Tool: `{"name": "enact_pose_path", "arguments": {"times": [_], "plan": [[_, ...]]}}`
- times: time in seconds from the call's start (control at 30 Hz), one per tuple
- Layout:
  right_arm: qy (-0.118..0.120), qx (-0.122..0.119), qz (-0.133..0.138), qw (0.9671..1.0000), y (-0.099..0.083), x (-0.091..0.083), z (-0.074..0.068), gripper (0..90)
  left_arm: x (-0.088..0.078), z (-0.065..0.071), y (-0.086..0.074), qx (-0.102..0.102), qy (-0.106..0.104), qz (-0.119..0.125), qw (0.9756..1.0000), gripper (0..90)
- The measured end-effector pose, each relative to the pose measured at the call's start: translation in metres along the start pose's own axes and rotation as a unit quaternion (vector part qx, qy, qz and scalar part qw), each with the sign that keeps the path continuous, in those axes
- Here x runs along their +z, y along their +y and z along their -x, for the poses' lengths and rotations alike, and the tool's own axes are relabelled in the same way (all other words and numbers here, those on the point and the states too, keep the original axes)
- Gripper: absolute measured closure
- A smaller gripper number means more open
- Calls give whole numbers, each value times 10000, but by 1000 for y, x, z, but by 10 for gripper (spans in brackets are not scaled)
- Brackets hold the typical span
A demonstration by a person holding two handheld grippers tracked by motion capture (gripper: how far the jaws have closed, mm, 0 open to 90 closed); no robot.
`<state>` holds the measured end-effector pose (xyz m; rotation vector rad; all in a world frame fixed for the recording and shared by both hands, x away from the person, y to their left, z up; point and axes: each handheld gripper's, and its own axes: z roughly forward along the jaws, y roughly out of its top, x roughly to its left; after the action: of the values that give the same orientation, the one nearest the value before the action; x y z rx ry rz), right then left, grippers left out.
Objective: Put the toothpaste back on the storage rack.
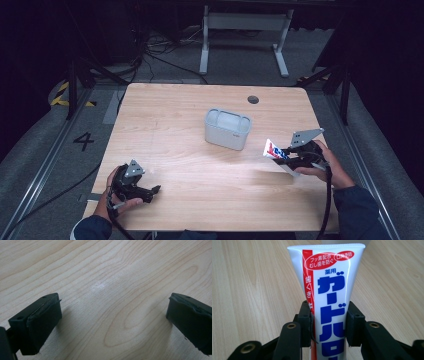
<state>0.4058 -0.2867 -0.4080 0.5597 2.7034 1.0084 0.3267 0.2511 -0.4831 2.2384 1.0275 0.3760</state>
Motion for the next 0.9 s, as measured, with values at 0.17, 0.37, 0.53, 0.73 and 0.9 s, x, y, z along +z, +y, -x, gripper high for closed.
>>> {"name": "enact_pose_path", "arguments": {"times": [0.17, 0.37, 0.53, 0.73, 0.9], "plan": [[-126, 70, 222, 9996, 4, -5, -2, 645, 0, 0, 0, -2, -1, 1, 10000, 6], [-153, 61, 541, 9984, 10, -10, -6, 645, 0, 0, 0, -6, 4, -2, 10000, 6], [-257, 85, 778, 9966, 15, -13, -9, 647, 0, 0, 0, -3, -1, 1, 10000, 6], [-421, 148, 1079, 9932, 20, -17, -12, 648, 0, 0, 0, -2, -1, 0, 10000, 6], [-507, 192, 1289, 9902, 25, -21, -13, 647, 0, 0, 0, -3, -1, 1, 10000, 6]]}}
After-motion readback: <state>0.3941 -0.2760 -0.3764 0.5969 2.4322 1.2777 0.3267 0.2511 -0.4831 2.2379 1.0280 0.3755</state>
